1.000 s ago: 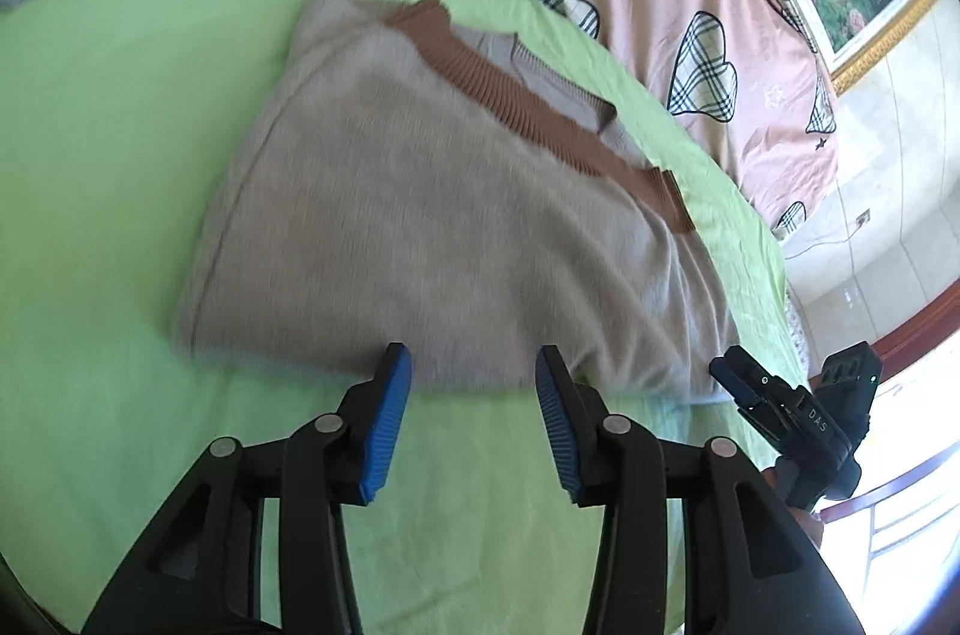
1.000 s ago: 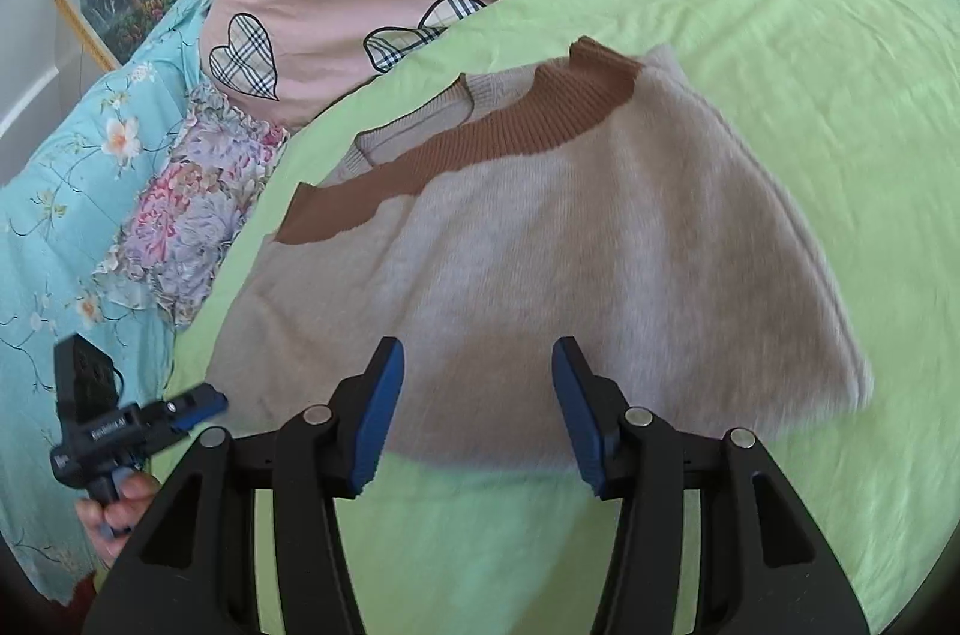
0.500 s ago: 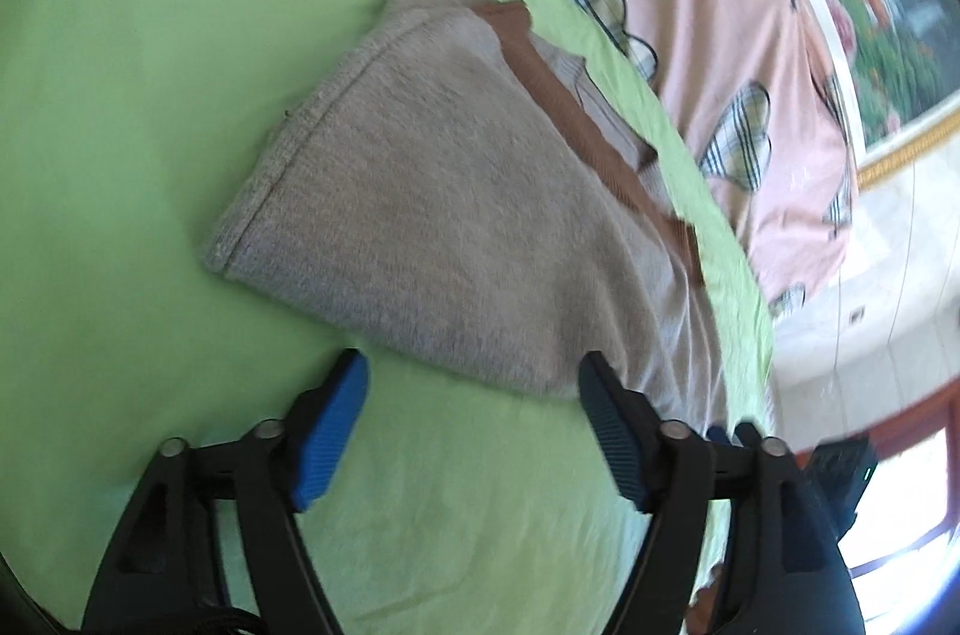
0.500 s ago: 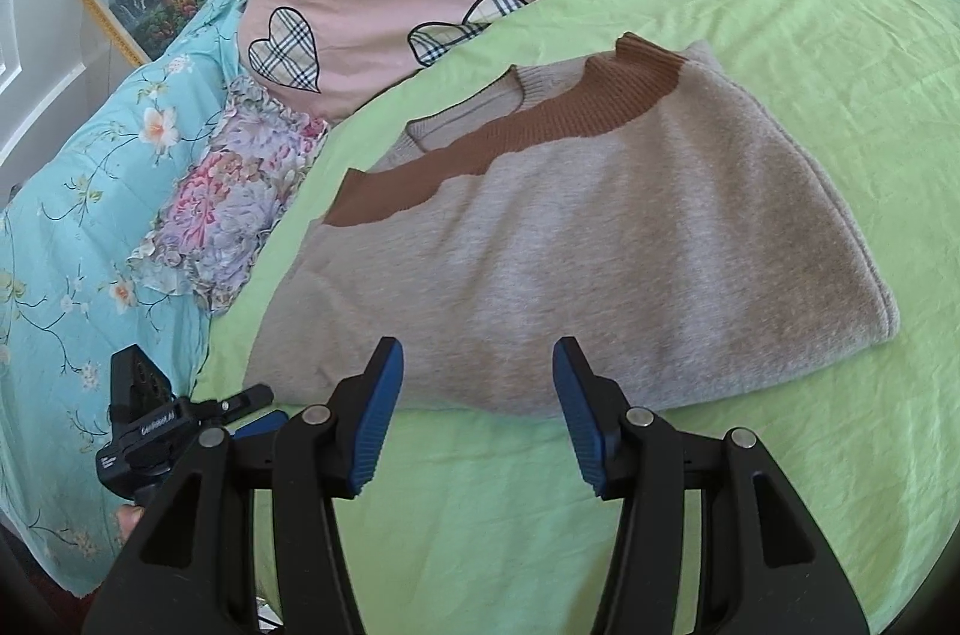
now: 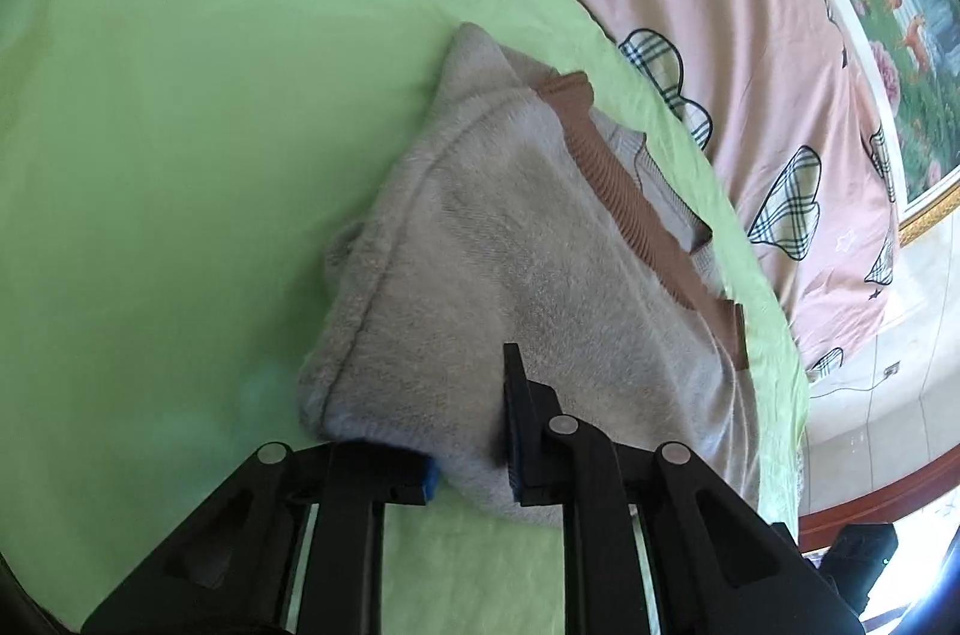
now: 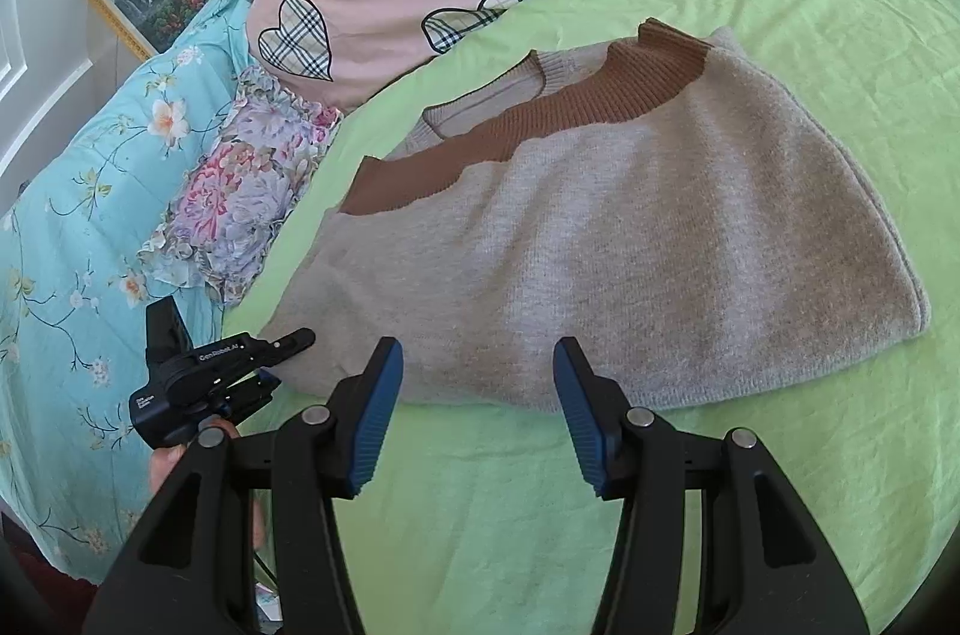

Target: Fold small clothes

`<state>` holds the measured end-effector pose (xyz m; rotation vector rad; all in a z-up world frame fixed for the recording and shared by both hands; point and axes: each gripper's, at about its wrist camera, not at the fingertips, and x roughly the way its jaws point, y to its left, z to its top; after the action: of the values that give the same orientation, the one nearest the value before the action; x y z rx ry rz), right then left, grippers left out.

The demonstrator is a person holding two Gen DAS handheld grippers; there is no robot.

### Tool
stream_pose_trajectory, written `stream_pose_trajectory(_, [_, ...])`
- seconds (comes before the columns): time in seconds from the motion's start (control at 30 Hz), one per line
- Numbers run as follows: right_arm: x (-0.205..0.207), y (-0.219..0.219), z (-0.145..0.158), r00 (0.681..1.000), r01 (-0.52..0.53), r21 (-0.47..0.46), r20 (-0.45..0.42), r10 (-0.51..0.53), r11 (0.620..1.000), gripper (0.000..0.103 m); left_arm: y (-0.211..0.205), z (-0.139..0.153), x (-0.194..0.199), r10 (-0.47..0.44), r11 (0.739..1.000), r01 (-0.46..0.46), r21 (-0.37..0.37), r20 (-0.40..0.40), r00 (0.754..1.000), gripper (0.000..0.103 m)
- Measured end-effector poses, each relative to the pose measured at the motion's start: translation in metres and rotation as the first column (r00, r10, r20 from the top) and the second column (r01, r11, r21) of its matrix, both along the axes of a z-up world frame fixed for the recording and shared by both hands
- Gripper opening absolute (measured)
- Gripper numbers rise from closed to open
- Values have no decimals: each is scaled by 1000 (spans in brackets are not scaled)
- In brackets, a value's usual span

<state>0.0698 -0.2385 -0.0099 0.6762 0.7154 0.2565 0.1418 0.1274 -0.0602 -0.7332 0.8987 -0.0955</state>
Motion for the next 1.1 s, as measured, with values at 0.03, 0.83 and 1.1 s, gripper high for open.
stream_pose_trajectory(0.03, [1,-1,1,1000,-5,-3,0,5,1000,54,2,5,-4,-2,1000,2,20,-1,1000,7])
stream_pose_trajectory(0.83, [112,-34,10,980,-194,182,-17,200,964,67,-153,82,3,-433,881,346,321,259,863,7])
stream_pose_trajectory(1.1, [188,3,6,904,-400,277,-37,426,874,79,-188,52,18,-509,836,441,326,161,846,7])
